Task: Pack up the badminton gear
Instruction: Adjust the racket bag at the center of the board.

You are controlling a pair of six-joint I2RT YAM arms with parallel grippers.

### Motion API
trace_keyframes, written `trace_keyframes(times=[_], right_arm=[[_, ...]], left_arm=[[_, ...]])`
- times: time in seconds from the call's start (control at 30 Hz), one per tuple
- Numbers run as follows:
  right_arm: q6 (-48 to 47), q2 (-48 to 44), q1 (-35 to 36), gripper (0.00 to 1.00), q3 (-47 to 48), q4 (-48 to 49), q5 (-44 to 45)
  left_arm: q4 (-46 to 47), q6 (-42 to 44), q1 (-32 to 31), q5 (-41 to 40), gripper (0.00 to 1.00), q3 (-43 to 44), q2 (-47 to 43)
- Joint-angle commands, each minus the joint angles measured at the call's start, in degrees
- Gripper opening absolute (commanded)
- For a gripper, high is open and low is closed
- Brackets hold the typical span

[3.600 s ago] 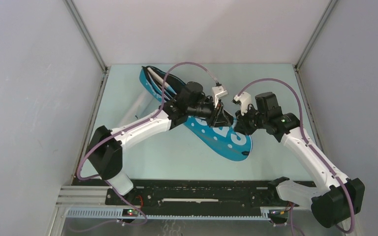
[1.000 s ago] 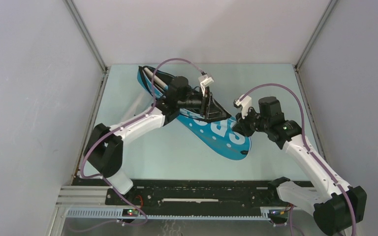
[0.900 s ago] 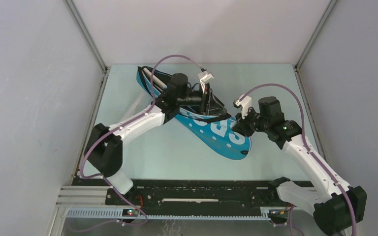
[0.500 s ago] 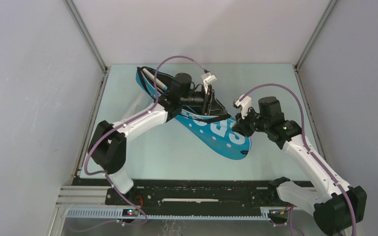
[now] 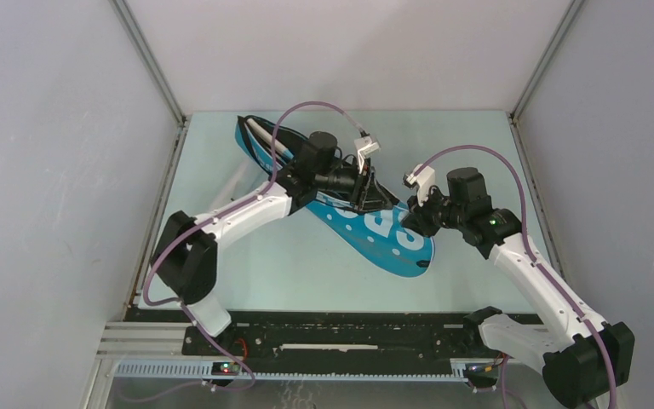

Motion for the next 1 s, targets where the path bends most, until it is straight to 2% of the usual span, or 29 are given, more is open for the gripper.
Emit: trace_keyframes(times=[0.0,0.2,0.5,0.63,0.7,0.8,0.97], right_arm=[[-4.62,0.37,0.32,0.0,-1.08,1.21,3.44],[-4.57,0.65,0.29,0.0,-1.08,0.87,3.15],[-4.49,0.76,0.29,0.0,-1.08,0.86,3.27],[-4.54,0.67,0.35,0.0,-1.08,0.65,3.3],[-4.61,0.67,0.32,0.0,-1.08,0.54,3.21],[-5.04,0.76,0.36,0.0,-1.08,0.44,3.23],[-6.33,0.85,0.29,0.0,-1.08,-0.07,3.56]], left_arm=[[-7.99,13.78,-1.24,-4.33,0.43,-1.62,-5.17],[-13.47,24.65,-2.07,-9.01,0.36,-1.79,-6.88],[-15.47,36.22,-5.25,-16.72,0.38,-3.55,-8.47],[-14.89,39.96,-5.91,-21.16,0.28,-4.14,-9.6],[-15.05,41.54,-5.81,-22.82,0.18,-3.93,-10.14],[-16.1,43.04,-5.72,-24.62,0.14,-2.85,-10.92],[-20.57,43.38,-5.04,-23.18,0.07,1.81,-11.35]])
